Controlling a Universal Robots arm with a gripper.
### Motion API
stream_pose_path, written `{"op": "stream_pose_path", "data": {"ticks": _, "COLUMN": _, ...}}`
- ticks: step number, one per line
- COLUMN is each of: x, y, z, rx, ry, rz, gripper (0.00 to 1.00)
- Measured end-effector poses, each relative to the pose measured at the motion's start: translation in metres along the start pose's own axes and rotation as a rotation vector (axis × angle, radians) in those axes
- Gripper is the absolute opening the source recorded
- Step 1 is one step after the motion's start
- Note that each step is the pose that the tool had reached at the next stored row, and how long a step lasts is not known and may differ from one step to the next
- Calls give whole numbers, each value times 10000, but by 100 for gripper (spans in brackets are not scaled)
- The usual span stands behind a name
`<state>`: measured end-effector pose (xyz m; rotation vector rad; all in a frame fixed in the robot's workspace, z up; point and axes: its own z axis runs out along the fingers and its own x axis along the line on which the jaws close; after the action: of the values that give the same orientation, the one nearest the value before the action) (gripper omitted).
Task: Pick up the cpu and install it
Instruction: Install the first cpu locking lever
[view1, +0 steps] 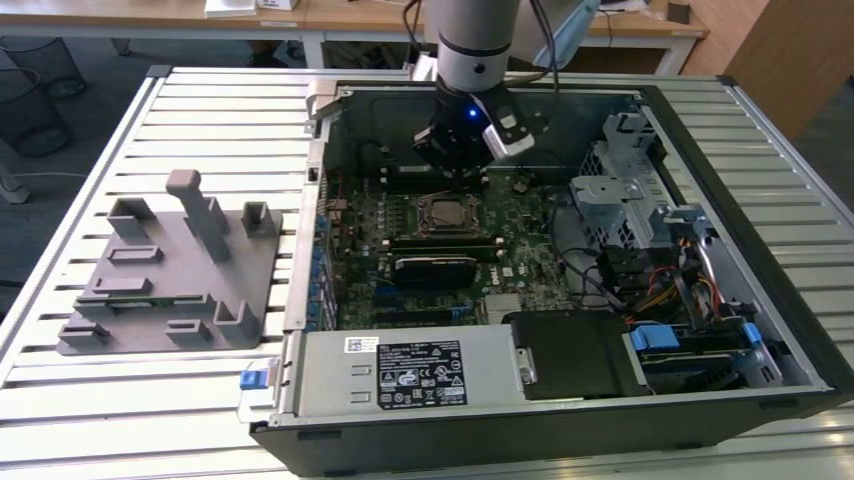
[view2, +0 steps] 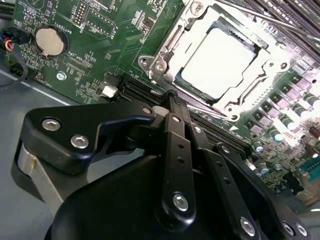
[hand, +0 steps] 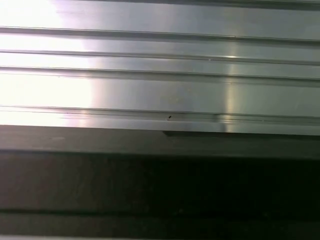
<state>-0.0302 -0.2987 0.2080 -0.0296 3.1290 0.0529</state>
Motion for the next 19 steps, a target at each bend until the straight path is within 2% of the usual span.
{"op": "stream_pose_path", "data": {"ticks": 8, "x": -7, "y": -3, "z": 76, "rx": -1, "ry": 9, "rz": 1, "gripper": 11}}
{"op": "stream_pose_path", "data": {"ticks": 14, "x": -8, "y": -3, "z": 76, "rx": -1, "ry": 9, "rz": 1, "gripper": 11}}
{"op": "stream_pose_path", "data": {"ticks": 19, "x": -9, "y": -1, "z": 40, "rx": -3, "ry": 8, "rz": 1, "gripper": 11}}
